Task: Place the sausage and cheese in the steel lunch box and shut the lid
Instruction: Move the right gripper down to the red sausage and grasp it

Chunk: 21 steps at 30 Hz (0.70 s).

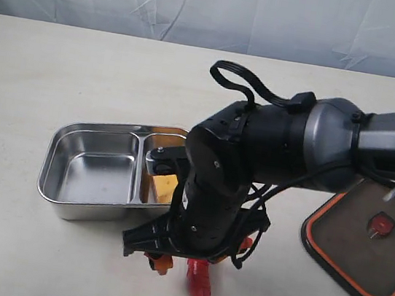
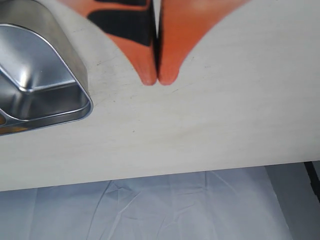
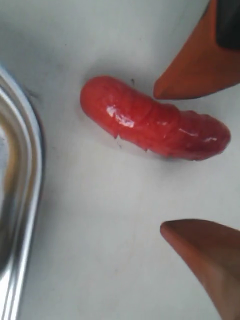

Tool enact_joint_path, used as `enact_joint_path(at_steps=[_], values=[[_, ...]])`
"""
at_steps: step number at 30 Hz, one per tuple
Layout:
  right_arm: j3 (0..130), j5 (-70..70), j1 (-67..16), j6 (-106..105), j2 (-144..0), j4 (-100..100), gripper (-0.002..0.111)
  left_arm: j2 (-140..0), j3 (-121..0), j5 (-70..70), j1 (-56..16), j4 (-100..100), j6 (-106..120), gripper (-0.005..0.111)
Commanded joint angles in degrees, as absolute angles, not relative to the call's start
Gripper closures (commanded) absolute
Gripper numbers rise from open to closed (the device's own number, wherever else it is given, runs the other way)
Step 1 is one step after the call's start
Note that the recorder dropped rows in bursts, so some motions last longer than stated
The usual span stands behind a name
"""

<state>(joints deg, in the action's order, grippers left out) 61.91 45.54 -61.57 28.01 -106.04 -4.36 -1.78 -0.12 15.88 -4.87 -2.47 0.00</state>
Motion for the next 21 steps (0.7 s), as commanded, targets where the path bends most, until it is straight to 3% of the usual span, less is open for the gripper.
enact_joint_path(at_steps=[1, 21], values=[[60.7, 44.9, -61.7, 33.9, -105.5, 0.5, 0.044, -1.4, 0.0, 15.4, -5.3, -2.6, 0.0, 0.107], [60.6, 44.0, -61.7, 38.6, -105.6, 5.6, 0.044, -1.4, 0.0, 15.4, -5.3, -2.6, 0.0, 0.107]])
